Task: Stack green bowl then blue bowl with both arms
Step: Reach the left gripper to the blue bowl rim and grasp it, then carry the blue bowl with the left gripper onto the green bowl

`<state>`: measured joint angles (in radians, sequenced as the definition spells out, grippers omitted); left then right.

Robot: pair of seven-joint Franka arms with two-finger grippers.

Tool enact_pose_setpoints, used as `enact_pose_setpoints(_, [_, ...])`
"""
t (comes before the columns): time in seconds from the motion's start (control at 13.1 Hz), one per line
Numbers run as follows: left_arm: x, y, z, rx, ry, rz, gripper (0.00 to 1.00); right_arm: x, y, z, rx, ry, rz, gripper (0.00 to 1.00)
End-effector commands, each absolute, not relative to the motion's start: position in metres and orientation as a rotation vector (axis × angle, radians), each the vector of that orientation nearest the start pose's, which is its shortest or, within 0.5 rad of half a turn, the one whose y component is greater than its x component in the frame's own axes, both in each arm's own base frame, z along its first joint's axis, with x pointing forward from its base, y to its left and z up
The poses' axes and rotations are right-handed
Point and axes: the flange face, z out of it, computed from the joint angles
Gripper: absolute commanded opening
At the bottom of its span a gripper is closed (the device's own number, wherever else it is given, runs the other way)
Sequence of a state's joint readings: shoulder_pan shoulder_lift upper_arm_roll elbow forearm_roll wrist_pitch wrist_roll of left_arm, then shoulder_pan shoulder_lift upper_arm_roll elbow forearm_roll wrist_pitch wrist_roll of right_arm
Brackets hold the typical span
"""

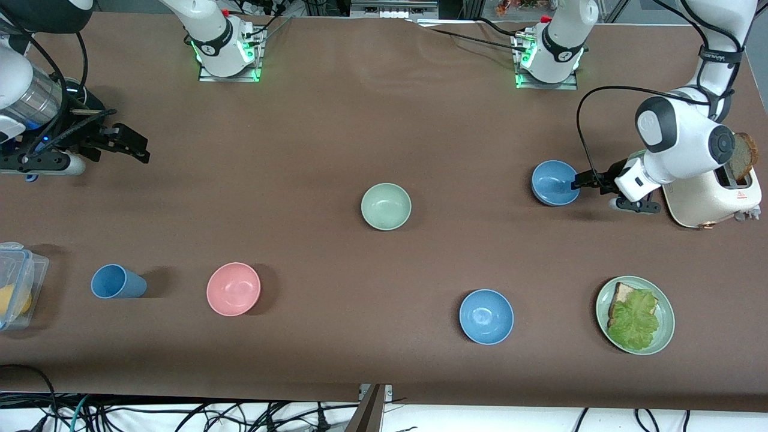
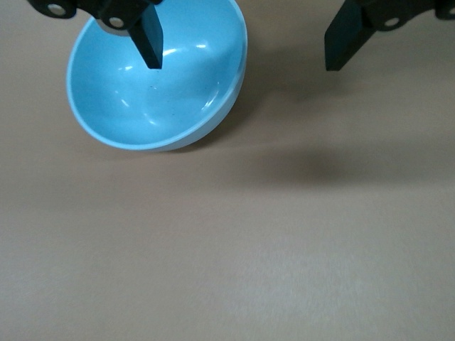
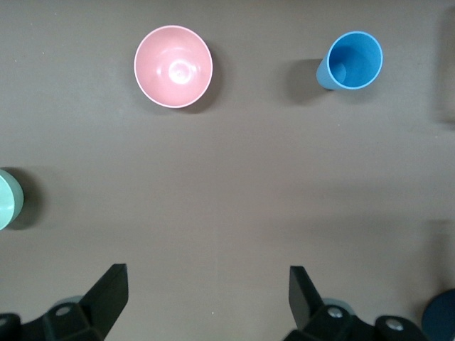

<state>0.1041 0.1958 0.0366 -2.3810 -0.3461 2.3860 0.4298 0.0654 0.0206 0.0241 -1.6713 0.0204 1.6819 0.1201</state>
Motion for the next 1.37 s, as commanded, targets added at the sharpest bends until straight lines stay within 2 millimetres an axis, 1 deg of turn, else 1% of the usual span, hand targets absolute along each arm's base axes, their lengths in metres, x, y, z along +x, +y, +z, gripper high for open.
enact_pose_setpoints(0.0, [0.455,0.068,0.219,-3.422,0.017,0.129,1.0,0.571,0.052,0.579,-3.122,0.056,0.003,1.0])
enact_pose_setpoints(0.23, [0.442,0.066,0.21,-3.47,-0.035,0.136,0.99,0.571,0.052,0.577,-3.119,0.061,0.008,1.0])
enact_pose_setpoints(0.31, [0.438,0.066,0.207,-3.472,-0.043,0.15,0.97,0.571,0.053,0.578,-3.119,0.059,0.006,1.0])
enact_pose_setpoints(0.38, [0.437,0.066,0.206,-3.472,-0.044,0.156,0.81,0.57,0.053,0.577,-3.119,0.061,0.013,1.0])
enact_pose_setpoints(0.46, [0.438,0.067,0.206,-3.473,-0.048,0.152,0.48,0.57,0.053,0.576,-3.12,0.061,0.02,1.0])
enact_pose_setpoints(0.53, [0.438,0.068,0.206,-3.473,-0.054,0.154,0.2,0.57,0.053,0.575,-3.12,0.059,0.023,1.0])
enact_pose_setpoints(0.61, [0.437,0.071,0.206,-3.476,-0.076,0.152,0.0,0.57,0.054,0.575,-3.118,0.059,0.025,1.0])
enact_pose_setpoints(0.69, [0.436,0.075,0.205,-3.487,-0.125,0.148,0.0,0.57,0.053,0.575,-3.12,0.059,0.025,1.0])
enact_pose_setpoints(1.07, [0.439,0.079,0.206,-3.489,-0.134,0.133,0.0,0.57,0.051,0.574,-3.12,0.064,0.02,1.0])
enact_pose_setpoints(1.15, [0.441,0.079,0.208,-3.491,-0.136,0.125,0.0,0.571,0.051,0.574,-3.118,0.064,0.021,1.0])
enact_pose_setpoints(1.22, [0.451,0.079,0.215,-3.494,-0.142,0.095,0.0,0.57,0.051,0.574,-3.118,0.066,0.021,1.0])
enact_pose_setpoints(1.3, [0.46,0.074,0.224,-3.497,-0.119,0.067,0.0,0.57,0.051,0.575,-3.118,0.064,0.018,1.0])
